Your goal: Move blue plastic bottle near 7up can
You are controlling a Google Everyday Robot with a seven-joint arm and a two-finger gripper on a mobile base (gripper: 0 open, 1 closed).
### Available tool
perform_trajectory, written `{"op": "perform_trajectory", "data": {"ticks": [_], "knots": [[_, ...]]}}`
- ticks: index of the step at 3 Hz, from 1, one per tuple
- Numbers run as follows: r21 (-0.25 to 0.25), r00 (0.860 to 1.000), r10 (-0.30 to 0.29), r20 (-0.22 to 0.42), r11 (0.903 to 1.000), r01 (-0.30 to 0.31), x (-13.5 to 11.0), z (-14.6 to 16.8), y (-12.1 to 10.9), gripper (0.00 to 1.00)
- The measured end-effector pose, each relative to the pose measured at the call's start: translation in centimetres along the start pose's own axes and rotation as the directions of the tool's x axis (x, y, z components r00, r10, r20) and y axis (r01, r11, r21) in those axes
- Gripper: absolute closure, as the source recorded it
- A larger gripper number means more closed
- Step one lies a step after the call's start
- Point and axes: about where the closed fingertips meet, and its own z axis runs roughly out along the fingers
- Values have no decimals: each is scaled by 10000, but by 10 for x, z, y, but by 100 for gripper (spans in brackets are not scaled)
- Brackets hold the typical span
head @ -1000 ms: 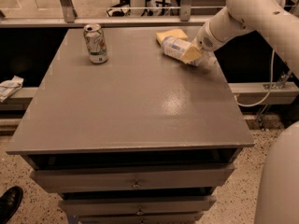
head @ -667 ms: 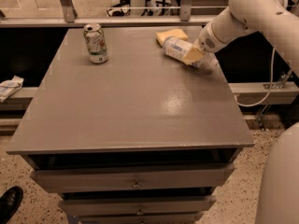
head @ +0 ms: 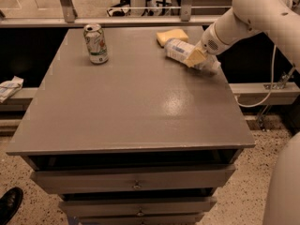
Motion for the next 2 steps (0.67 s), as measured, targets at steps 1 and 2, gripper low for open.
{"op": "perform_trajectory", "data": {"ticks": [1,2], "knots": [[8,10000,50,60,10000,-50,-1,-3,2,13],[54,9999,35,165,10000,-36,-5,-3,2,0]]}}
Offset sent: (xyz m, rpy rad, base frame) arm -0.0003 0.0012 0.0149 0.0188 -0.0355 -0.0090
